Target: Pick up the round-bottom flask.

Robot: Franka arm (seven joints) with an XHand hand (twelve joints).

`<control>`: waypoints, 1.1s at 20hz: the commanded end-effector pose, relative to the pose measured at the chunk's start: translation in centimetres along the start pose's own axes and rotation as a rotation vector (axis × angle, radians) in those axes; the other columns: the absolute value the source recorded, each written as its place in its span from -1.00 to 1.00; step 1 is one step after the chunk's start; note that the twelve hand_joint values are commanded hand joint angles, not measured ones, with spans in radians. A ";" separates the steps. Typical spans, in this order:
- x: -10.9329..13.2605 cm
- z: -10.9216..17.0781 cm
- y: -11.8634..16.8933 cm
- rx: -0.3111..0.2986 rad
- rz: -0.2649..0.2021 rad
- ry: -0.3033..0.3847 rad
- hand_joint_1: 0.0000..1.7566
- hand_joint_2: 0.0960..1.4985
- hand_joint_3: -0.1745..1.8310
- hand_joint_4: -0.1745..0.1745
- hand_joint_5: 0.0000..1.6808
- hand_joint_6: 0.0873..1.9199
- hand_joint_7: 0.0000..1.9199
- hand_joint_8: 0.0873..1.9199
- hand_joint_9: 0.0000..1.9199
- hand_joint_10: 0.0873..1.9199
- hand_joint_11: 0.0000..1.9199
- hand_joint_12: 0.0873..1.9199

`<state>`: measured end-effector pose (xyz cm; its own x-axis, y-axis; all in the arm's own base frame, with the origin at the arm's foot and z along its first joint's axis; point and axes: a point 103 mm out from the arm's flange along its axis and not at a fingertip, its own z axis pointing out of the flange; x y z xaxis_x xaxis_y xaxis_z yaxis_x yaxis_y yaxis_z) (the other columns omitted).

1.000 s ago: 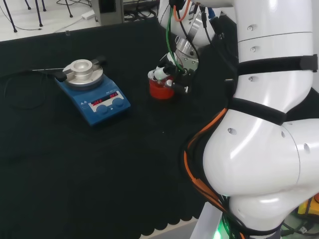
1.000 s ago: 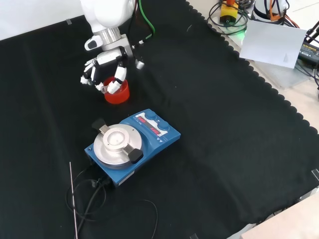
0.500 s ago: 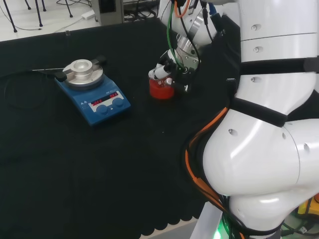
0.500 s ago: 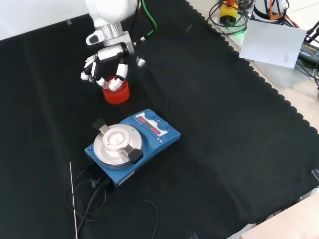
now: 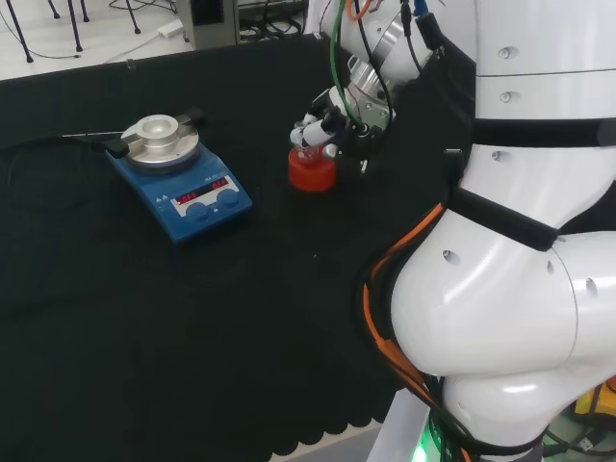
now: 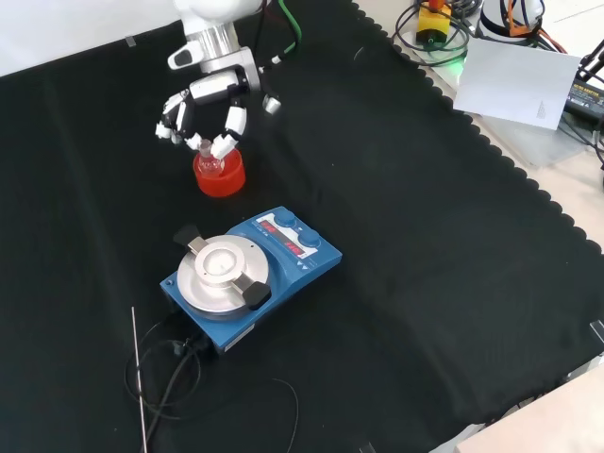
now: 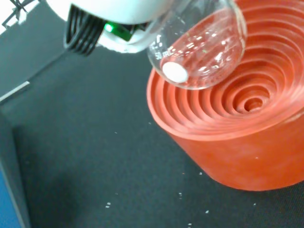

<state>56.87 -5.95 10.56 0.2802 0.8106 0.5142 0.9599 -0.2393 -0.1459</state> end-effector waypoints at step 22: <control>3.7 -4.9 -4.0 -0.074 -0.070 0.083 0.24 -0.26 0.10 0.95 0.30 0.13 -0.63 -0.48 -0.36 -0.47 -0.80 0.39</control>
<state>54.34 -5.43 16.02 0.2279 0.7734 0.5915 0.9694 -0.2374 -0.0631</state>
